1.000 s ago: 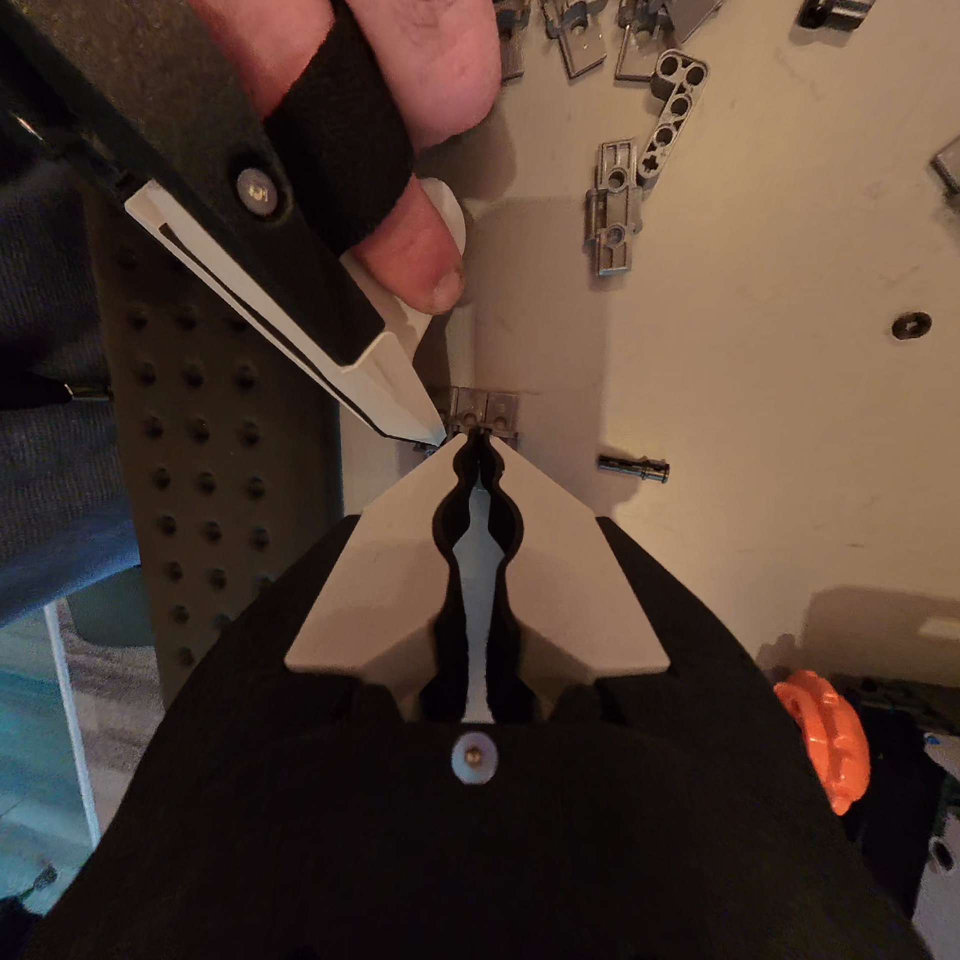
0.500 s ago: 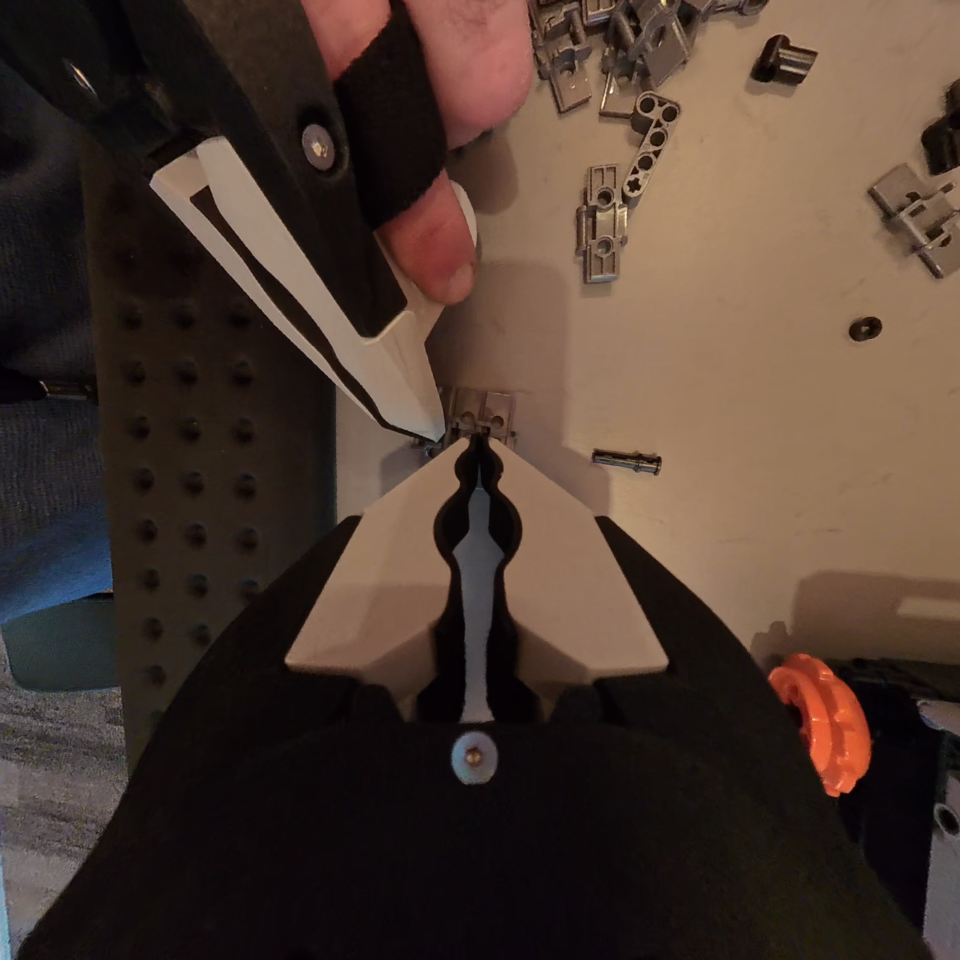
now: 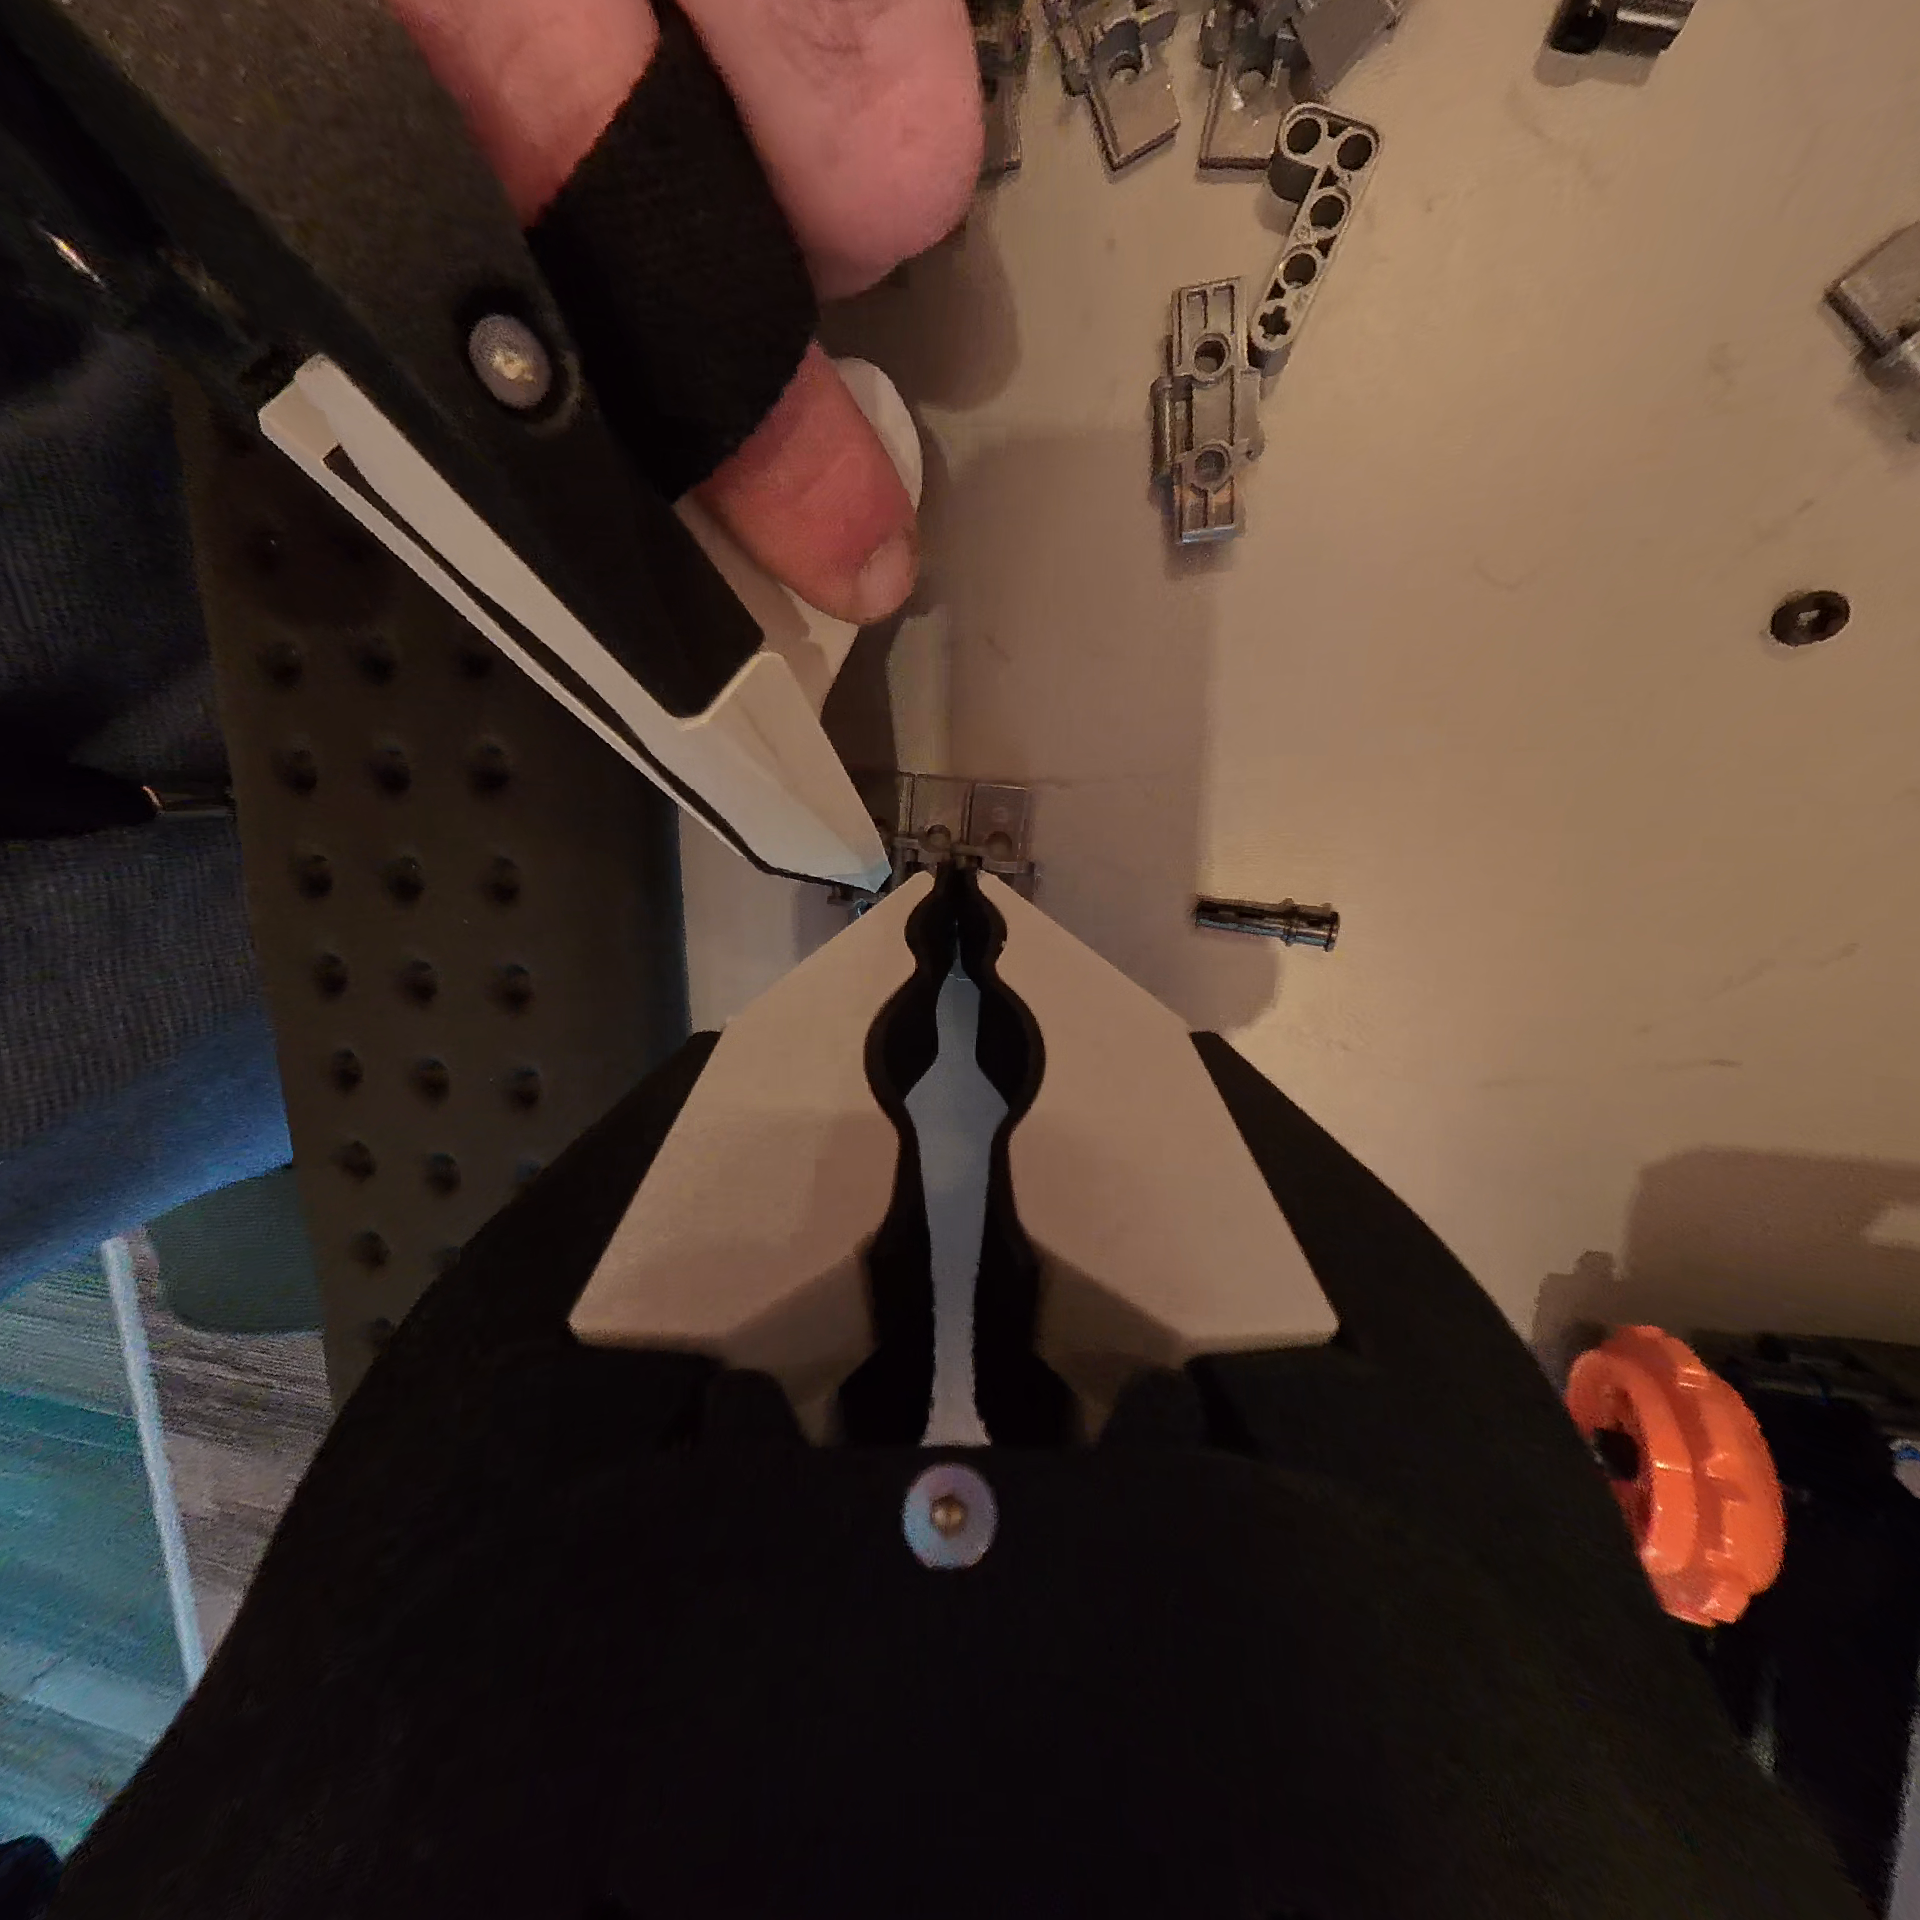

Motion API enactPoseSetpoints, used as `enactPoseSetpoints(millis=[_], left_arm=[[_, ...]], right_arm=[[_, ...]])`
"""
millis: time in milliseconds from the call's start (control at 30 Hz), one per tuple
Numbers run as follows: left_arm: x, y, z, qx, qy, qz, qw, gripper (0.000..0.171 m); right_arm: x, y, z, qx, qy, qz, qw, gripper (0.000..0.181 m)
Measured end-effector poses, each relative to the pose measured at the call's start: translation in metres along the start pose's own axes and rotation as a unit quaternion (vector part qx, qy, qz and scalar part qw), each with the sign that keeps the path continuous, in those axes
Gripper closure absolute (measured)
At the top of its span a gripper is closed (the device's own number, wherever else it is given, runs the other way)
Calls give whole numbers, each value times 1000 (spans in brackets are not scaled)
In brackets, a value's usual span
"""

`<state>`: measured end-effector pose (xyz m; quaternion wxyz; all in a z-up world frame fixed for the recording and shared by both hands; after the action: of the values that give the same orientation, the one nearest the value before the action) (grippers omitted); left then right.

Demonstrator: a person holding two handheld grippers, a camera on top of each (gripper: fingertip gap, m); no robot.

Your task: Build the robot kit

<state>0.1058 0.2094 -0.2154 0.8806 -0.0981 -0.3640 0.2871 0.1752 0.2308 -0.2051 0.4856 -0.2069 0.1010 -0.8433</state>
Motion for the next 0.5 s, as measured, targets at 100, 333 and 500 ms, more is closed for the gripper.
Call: enactPoseSetpoints(millis=[100,333,500], left_arm=[[0,0,0,1,-3,1,1000,171],[0,0,-1,-2,-3,1,1000,171],[0,-1,-1,-3,-2,2,1000,171]], right_arm=[[0,1,1,-8,-3,-2,1000,181],[2,3,3,-29,22,15,999,181],[0,3,2,-16,43,22,999,181]])
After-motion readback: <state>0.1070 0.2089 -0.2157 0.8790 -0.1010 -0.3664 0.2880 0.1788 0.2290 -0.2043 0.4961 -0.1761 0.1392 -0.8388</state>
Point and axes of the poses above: each gripper's, where its closed fingertips meet, z back along the fingers, y out of its underside, x = y × z across the jaws, the point moved 6 cm from there along z, back along the fingers, and after that the axes turned 5 degrees about -z, right-handed, at the moved point
